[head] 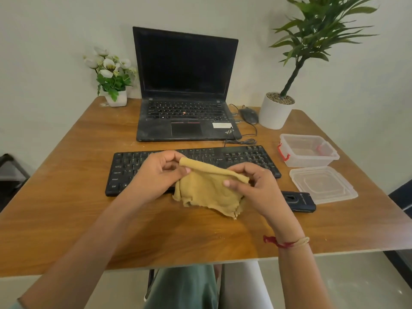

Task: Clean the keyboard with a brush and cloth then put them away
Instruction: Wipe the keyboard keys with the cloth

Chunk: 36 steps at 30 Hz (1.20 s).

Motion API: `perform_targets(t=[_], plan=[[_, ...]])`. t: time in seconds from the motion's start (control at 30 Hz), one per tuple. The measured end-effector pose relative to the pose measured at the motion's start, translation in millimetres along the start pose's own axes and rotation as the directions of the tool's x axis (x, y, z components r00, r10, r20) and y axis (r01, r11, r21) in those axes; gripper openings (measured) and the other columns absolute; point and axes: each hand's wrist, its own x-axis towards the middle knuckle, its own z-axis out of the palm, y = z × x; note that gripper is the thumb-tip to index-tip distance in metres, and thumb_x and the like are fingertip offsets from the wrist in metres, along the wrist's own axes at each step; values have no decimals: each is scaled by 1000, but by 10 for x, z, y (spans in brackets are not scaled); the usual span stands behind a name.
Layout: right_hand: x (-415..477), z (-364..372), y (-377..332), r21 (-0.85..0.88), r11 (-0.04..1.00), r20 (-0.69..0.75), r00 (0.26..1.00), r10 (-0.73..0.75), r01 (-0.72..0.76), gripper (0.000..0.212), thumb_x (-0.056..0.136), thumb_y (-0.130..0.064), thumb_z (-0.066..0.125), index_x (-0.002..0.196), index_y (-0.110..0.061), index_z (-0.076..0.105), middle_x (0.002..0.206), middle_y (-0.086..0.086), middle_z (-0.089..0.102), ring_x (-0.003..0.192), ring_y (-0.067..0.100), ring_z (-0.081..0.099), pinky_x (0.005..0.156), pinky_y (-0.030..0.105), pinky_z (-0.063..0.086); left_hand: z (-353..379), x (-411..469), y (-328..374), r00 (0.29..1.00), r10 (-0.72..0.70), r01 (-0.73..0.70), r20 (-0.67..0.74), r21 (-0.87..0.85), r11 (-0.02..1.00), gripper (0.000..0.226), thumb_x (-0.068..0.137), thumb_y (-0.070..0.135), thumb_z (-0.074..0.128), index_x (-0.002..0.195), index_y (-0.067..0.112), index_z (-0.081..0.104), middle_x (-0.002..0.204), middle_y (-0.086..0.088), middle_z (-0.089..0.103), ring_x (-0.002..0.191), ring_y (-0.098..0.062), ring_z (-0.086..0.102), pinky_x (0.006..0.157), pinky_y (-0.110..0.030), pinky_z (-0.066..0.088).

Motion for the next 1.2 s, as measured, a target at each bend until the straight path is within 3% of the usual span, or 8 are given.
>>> perform_targets(t=[0.17,0.5,0.6,0.67,0.83,1.0,1.1,1.2], plan=[[7,-12,106,-167,977,18,991,135,-130,11,74,-16,78,79,-25,74,72,-10,65,66,5,55,60,19,42,82,-11,-116,997,-43,42,69,16,999,11,91,7,56,94,13,65,78,0,72,73,-14,68,61,-24,54],[38,-289,130,249,963,-131,981,143,-107,10,85,-18,68,90,-10,66,60,-7,59,44,2,51,40,13,39,387,194,37,998,64,-64,-5,-34,997,11,95,15,50,98,15,60,82,5,69,76,-9,65,64,-25,54],[107,-334,202,364,921,-189,957,218,-138,22,81,-25,71,99,-12,69,89,8,74,78,25,70,68,34,57,518,300,49,995,70,-67,-72,50,997,10,92,19,54,97,20,63,90,5,67,83,-6,63,71,-24,52],[127,-347,233,403,901,-220,938,268,-163,35,73,-38,74,98,-14,69,101,24,67,83,42,63,79,52,52,618,366,57,996,57,-54,-75,37,998,11,93,20,54,99,21,62,92,7,68,85,-5,64,73,-26,53],[212,-566,343,457,854,-197,908,369,-248,29,78,-22,73,103,-8,67,95,10,73,93,30,68,79,38,55,803,587,114,998,39,-38,-39,28,999,13,94,23,53,106,21,57,93,6,68,84,-8,64,67,-24,50],[350,-1048,421,504,826,-204,895,397,-252,26,88,-9,61,112,-19,58,99,5,68,88,22,64,71,36,54,1079,903,272,993,69,-64,-101,46,997,31,89,19,61,107,24,36,97,2,63,86,-11,62,61,-22,50],[482,-1352,479,465,861,-333,859,388,-208,30,92,-5,54,116,-22,48,100,9,55,84,22,55,69,38,51,1330,1124,350,975,192,-182,-116,92,979,22,86,18,65,88,24,45,91,10,58,89,0,55,73,-17,46],[642,-1623,538,278,945,-502,812,298,-174,23,91,-7,50,90,-30,55,93,4,54,84,24,53,68,40,49,1634,1360,403,961,267,-258,-71,114,959,12,85,14,64,79,22,58,85,12,60,85,4,53,75,-10,39]])
